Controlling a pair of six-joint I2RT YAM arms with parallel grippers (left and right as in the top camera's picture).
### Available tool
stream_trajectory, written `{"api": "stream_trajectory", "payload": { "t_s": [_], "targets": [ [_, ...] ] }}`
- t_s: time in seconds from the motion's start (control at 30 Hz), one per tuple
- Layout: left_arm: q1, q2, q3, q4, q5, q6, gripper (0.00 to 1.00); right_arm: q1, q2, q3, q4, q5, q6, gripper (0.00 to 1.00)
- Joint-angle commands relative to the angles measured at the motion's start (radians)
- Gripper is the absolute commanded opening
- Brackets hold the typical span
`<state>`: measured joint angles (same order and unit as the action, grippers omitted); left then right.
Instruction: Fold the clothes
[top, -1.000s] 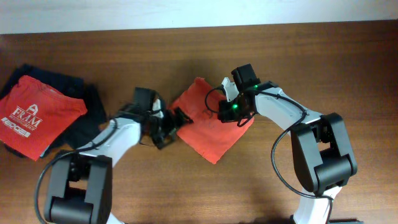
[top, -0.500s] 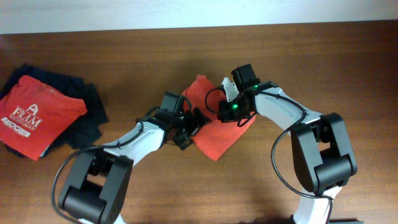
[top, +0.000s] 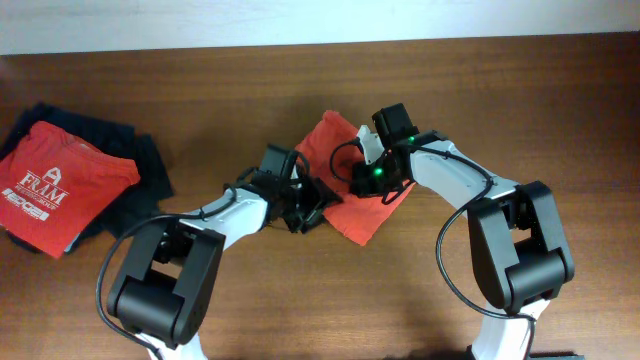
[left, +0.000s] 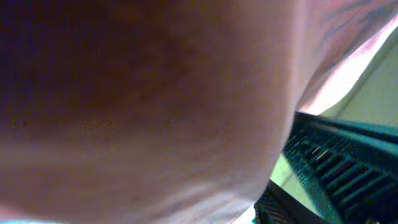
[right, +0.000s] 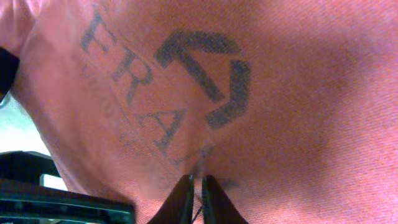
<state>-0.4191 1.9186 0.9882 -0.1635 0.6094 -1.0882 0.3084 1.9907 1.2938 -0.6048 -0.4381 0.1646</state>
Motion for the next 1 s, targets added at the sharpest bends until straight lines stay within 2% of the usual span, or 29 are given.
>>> {"api": "stream_trajectory", "payload": {
  "t_s": [0.0, 0.1, 0.2, 0.3, 0.43, 0.57, 0.63, 0.73, 0.97],
  "targets": [
    [0.090, 0.074, -0.052, -0.136, -0.006, 0.139, 0.52, -0.032, -0.037, 0.005, 0.005, -0.051, 0.005, 0.11],
    [0.177, 0.074, -0.052, -0.239, 0.018, 0.236, 0.46, -0.052, -0.061, 0.010, 0.049, -0.148, 0.005, 0.10],
    [0.245, 0.074, -0.052, -0.286, 0.024, 0.330, 0.45, -0.053, -0.064, 0.010, 0.113, -0.248, 0.006, 0.10],
    [0.292, 0.074, -0.051, -0.278, 0.024, 0.391, 0.46, -0.037, -0.064, 0.010, 0.154, -0.245, 0.010, 0.09],
    [0.334, 0.074, -0.043, -0.233, 0.023, 0.484, 0.52, 0.002, -0.063, 0.010, 0.226, -0.148, 0.011, 0.08],
    [0.356, 0.074, -0.012, -0.154, 0.036, 0.585, 0.67, 0.043, -0.050, 0.010, 0.230, -0.070, 0.029, 0.09],
    [0.357, 0.074, 0.002, -0.152, 0.044, 0.589, 0.72, 0.060, -0.035, 0.010, 0.224, -0.037, 0.035, 0.10],
    [0.350, 0.074, 0.007, -0.166, 0.090, 0.589, 0.74, 0.076, -0.004, 0.009, 0.209, 0.035, 0.090, 0.11],
    [0.313, 0.074, -0.004, -0.361, 0.078, 0.571, 0.74, 0.079, 0.032, 0.007, 0.157, 0.054, 0.114, 0.11]
  ]
}}
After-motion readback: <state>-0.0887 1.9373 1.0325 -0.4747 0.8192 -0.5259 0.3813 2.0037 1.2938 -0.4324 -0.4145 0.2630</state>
